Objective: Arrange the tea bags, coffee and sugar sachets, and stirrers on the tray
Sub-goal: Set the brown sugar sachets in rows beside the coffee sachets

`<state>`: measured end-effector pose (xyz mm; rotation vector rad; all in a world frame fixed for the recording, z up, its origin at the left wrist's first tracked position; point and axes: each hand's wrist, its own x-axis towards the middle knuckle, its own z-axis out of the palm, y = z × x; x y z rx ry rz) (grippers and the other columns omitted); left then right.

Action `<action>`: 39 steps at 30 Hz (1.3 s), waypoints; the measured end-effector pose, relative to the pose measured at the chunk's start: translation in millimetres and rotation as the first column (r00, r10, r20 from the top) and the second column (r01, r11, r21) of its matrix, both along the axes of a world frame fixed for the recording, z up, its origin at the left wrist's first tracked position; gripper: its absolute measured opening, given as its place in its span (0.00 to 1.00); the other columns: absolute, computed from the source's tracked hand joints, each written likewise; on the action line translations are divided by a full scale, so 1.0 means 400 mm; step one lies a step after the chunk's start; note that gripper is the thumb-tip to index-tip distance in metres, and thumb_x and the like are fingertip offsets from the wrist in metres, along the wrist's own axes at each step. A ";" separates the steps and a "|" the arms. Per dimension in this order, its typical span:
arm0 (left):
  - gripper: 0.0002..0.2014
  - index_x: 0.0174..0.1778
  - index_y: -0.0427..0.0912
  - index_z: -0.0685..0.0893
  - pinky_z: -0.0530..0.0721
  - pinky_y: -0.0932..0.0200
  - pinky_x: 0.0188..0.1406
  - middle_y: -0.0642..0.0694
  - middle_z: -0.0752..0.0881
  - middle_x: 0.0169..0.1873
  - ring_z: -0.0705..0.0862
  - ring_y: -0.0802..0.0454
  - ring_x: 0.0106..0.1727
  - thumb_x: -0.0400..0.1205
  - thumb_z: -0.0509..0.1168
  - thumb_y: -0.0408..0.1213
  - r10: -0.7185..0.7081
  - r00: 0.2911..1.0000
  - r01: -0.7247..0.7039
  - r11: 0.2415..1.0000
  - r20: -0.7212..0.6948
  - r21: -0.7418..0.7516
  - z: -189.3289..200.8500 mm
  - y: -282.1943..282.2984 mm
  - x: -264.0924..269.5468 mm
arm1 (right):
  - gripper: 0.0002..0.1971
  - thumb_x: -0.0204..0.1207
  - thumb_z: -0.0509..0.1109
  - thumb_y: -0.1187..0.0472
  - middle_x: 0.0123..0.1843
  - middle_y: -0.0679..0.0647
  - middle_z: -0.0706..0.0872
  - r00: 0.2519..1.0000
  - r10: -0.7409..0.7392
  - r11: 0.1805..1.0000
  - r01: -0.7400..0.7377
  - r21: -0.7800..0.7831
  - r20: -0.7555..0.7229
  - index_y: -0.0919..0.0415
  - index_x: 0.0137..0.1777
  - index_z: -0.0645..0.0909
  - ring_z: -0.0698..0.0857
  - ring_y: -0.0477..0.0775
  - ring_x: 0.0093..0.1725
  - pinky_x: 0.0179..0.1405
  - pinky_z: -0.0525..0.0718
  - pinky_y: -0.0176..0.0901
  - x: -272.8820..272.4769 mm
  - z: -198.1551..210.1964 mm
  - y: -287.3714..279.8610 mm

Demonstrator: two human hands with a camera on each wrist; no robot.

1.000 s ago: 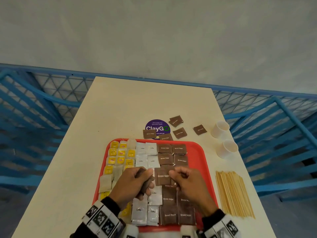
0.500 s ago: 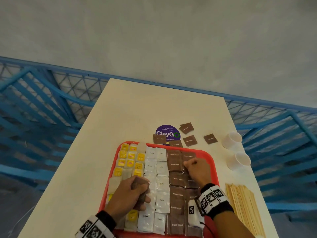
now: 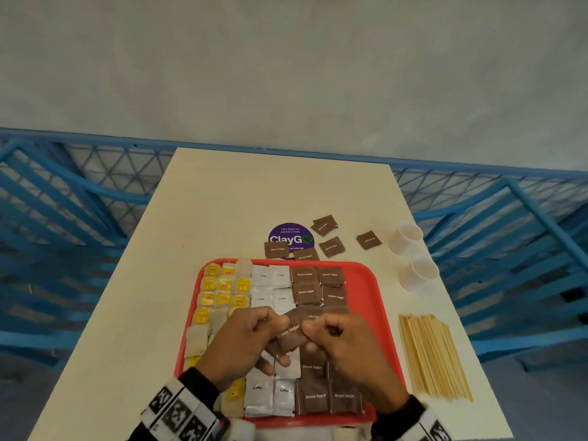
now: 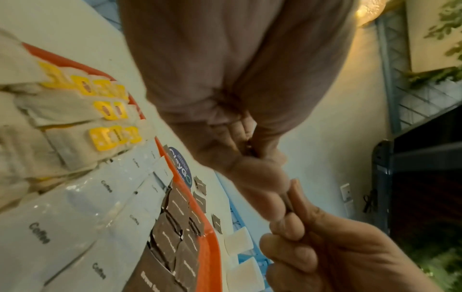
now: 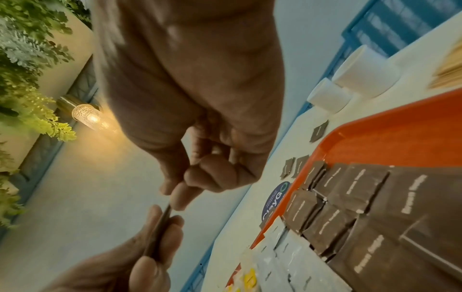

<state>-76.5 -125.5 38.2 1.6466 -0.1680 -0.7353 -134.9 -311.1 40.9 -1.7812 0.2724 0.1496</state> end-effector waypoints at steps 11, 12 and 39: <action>0.20 0.37 0.30 0.88 0.82 0.58 0.22 0.34 0.89 0.28 0.86 0.48 0.24 0.71 0.76 0.49 -0.033 0.999 0.029 0.993 0.033 0.114 -0.024 -0.065 -0.008 | 0.13 0.75 0.76 0.52 0.38 0.60 0.92 0.965 -0.250 0.941 0.262 0.216 -0.081 0.63 0.39 0.89 0.90 0.60 0.36 0.39 0.89 0.52 -0.073 -0.042 -0.029; 0.21 0.37 0.30 0.88 0.83 0.58 0.22 0.32 0.89 0.30 0.86 0.47 0.25 0.70 0.76 0.50 -0.019 0.999 0.016 0.994 0.027 0.110 -0.030 -0.070 -0.005 | 0.13 0.76 0.76 0.53 0.35 0.57 0.91 0.969 -0.226 0.946 0.244 0.215 -0.102 0.63 0.40 0.89 0.87 0.54 0.32 0.34 0.86 0.46 -0.074 -0.045 -0.037; 0.13 0.61 0.53 0.85 0.72 0.45 0.67 0.52 0.81 0.66 0.74 0.46 0.68 0.81 0.71 0.48 -0.669 0.633 0.096 0.567 0.389 0.818 -0.180 -0.236 0.240 | 0.12 0.79 0.73 0.52 0.37 0.44 0.88 0.902 -0.403 0.835 0.294 -0.465 -0.154 0.56 0.36 0.88 0.84 0.41 0.37 0.32 0.71 0.29 0.180 -0.279 -0.242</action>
